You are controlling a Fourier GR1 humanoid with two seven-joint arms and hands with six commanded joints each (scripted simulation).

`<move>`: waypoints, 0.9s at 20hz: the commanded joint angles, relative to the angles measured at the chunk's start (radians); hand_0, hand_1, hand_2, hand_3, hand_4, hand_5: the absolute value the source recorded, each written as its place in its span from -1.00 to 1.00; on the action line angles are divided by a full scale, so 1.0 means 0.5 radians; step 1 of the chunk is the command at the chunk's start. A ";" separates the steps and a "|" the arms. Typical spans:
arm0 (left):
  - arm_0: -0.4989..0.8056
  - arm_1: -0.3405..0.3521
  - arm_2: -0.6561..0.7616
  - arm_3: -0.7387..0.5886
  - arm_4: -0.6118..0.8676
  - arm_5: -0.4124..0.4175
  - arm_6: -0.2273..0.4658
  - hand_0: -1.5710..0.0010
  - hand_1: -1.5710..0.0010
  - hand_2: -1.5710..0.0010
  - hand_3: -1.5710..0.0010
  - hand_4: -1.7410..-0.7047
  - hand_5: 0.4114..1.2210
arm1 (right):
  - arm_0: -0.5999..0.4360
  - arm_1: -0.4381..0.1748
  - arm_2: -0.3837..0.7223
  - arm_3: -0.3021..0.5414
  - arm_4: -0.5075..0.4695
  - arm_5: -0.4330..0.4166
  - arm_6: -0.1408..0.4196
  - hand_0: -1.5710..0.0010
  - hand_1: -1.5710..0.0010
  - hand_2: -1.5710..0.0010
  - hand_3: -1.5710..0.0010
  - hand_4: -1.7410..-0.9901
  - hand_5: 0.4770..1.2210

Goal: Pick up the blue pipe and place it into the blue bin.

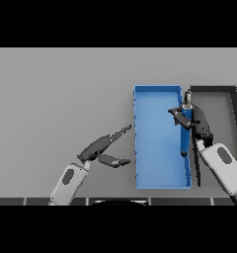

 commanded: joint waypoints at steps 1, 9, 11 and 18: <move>0.006 0.001 -0.002 0.003 -0.005 0.003 -0.003 1.00 1.00 1.00 1.00 0.67 -0.97 | -0.026 -0.061 0.091 0.061 -0.075 -0.030 0.013 -0.19 -0.09 -0.09 0.36 -0.36 1.00; 0.029 0.006 -0.007 -0.030 0.012 -0.004 0.011 1.00 1.00 1.00 1.00 0.65 -0.96 | -0.421 -0.450 0.823 0.183 -0.390 0.112 0.014 0.80 0.82 0.82 0.89 0.75 0.23; 0.038 0.010 -0.010 -0.030 0.005 -0.002 -0.001 1.00 1.00 1.00 1.00 0.65 -0.96 | -0.443 -0.474 0.890 0.194 -0.423 0.108 0.014 0.87 0.88 0.88 0.93 0.78 0.05; 0.025 -0.003 -0.011 -0.014 -0.012 0.014 0.017 1.00 1.00 1.00 1.00 0.65 -0.96 | -0.599 -0.544 1.126 0.258 -0.483 0.126 0.014 0.97 0.98 0.98 0.99 0.89 -0.41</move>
